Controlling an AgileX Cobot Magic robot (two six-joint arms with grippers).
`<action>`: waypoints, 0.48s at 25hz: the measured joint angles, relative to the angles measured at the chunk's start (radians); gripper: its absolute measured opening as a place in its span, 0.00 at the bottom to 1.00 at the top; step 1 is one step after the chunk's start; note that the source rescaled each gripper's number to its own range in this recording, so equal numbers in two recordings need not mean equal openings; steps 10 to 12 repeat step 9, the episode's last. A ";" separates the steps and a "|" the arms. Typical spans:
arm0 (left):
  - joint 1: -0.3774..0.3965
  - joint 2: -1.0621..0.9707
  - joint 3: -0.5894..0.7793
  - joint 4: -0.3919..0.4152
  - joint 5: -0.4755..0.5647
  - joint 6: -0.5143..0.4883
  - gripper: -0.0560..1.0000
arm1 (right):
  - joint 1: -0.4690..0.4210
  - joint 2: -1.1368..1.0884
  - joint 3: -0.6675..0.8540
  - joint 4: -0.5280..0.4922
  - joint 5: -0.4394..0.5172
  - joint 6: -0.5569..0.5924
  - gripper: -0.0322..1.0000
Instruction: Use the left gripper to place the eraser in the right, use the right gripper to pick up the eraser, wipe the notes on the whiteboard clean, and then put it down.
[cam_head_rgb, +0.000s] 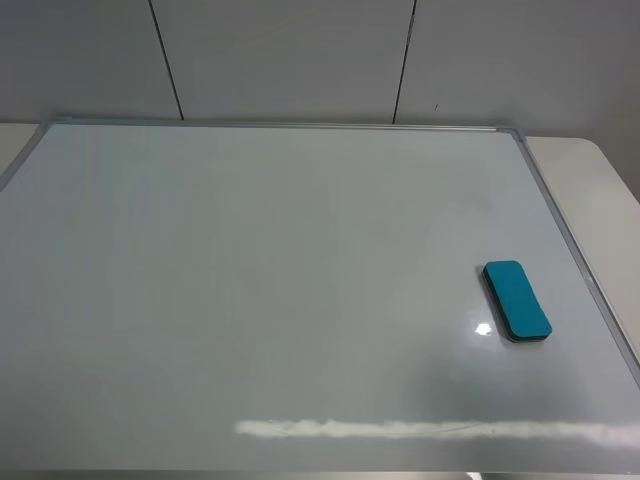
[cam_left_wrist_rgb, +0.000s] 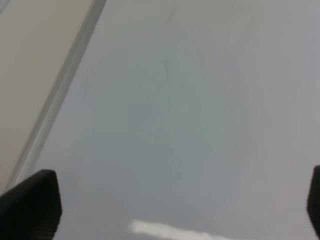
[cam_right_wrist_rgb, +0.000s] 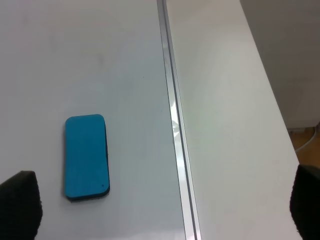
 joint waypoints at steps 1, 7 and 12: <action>0.000 0.000 0.000 0.000 0.000 0.000 1.00 | 0.000 0.000 0.000 0.000 0.000 0.000 1.00; 0.000 0.000 0.000 0.000 0.000 0.000 1.00 | 0.000 0.000 0.000 0.000 0.000 0.000 1.00; 0.000 0.000 0.000 0.000 0.000 0.000 1.00 | 0.000 0.000 0.000 0.000 0.000 0.000 1.00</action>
